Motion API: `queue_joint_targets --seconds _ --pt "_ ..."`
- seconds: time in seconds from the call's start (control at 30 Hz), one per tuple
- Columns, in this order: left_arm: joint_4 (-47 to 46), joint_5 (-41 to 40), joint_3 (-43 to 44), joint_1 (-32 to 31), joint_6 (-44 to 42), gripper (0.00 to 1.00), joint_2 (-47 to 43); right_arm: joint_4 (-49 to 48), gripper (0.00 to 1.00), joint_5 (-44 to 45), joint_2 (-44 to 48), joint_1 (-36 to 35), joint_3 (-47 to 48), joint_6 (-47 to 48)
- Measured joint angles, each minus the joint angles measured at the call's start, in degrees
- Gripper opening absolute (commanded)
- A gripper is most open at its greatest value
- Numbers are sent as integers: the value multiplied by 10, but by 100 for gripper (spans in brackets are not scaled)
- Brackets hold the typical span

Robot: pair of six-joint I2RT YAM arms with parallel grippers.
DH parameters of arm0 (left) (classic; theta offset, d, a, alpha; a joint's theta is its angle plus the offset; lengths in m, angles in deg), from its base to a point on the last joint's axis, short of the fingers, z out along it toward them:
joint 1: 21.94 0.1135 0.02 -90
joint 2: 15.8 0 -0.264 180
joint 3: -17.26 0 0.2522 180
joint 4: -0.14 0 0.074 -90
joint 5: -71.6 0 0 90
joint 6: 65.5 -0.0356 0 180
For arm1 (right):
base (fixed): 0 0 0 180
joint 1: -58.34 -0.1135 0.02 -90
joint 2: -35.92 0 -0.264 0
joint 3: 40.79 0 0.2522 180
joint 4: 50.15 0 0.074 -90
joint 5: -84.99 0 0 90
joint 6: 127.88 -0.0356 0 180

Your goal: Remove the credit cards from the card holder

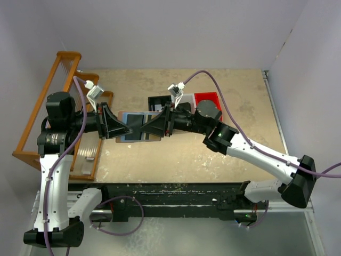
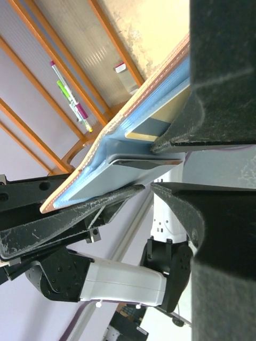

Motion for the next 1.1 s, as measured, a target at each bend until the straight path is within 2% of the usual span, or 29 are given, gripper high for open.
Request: queue_joint_targets --seconds 0.13,0.33,0.6,0.83,0.9,1.0,1.1 --pt "-6 2 -3 1 5 4 -2 -13 18 -14 -11 5 0 -10" --pt "-40 12 -26 6 25 22 -13 -34 1 -33 -22 13 -5 -25" --pt "-57 90 -41 2 45 35 -8 -129 0 -75 -22 2 -41 -61" --pt "-35 117 -37 2 22 35 -3 -174 0 -103 -22 -1 -59 -81" --pt "11 120 -22 2 -19 33 6 -175 0 -106 -21 -1 -66 -84" --pt "120 123 19 2 -119 19 39 -173 0 -106 -16 -1 -76 -85" --pt "224 123 51 2 -224 18 76 -164 0 -105 -3 -1 -77 -83"
